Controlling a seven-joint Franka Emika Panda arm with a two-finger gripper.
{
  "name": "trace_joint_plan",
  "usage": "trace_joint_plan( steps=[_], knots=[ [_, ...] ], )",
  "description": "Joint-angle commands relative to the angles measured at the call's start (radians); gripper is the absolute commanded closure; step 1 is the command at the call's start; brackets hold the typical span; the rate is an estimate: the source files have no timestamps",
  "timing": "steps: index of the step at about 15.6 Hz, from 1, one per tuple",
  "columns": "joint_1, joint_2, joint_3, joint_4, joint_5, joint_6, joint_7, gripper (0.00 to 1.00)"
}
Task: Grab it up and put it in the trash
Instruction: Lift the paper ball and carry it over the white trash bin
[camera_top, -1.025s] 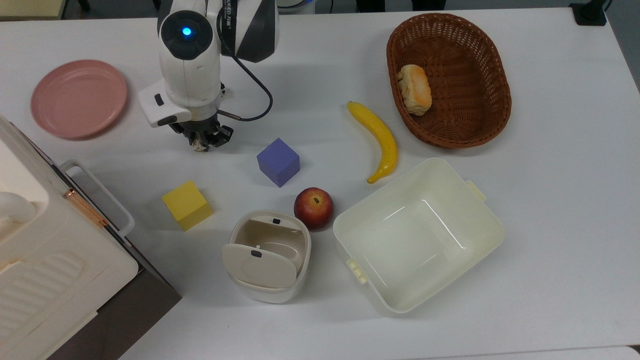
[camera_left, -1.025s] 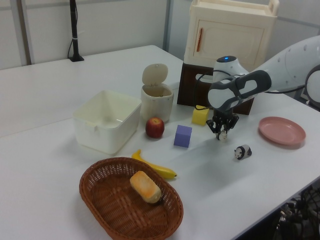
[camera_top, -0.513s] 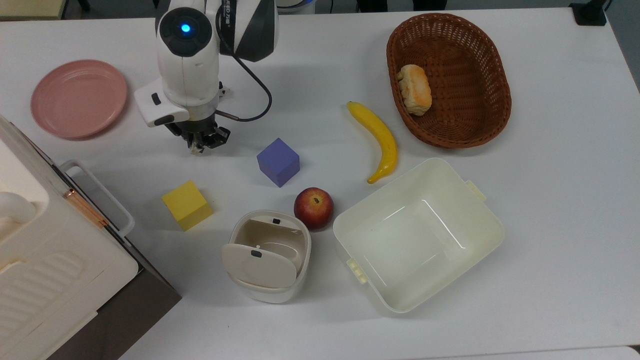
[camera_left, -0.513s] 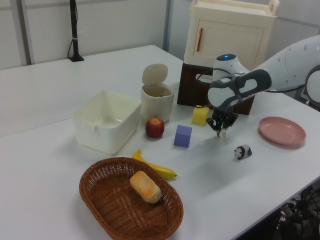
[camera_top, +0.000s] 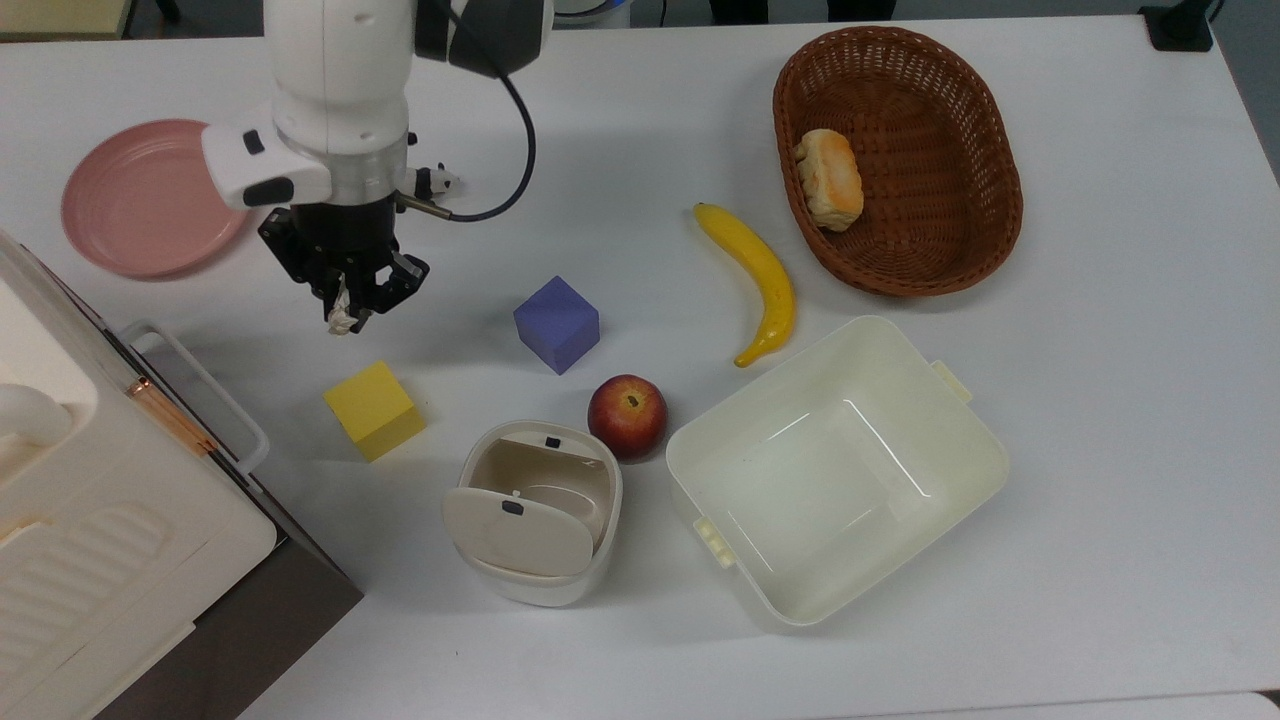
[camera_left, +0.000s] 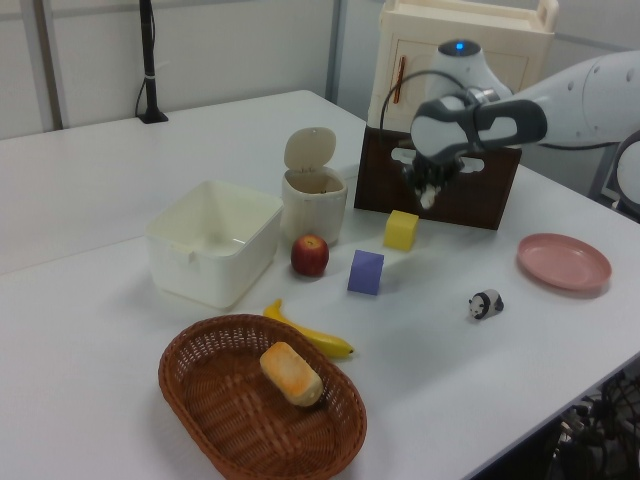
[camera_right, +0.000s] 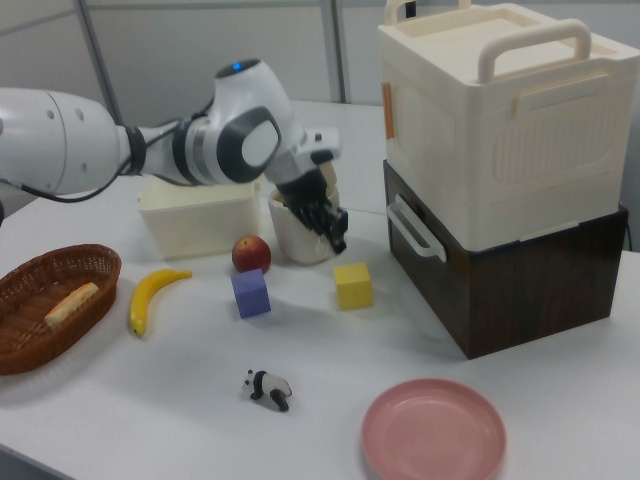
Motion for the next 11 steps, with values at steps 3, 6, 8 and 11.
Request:
trace_joint_plan(
  steps=[3, 6, 8, 11],
  knots=[
    [0.065, 0.007, 0.002, 0.124, 0.046, -0.010, 0.022, 0.80],
    [0.093, 0.031, 0.019, 0.160, 0.044, 0.052, 0.022, 0.80],
    [0.112, 0.048, 0.024, 0.160, 0.040, 0.105, 0.019, 0.80],
    [0.140, 0.105, 0.024, 0.198, 0.036, 0.184, 0.017, 0.80]
  ],
)
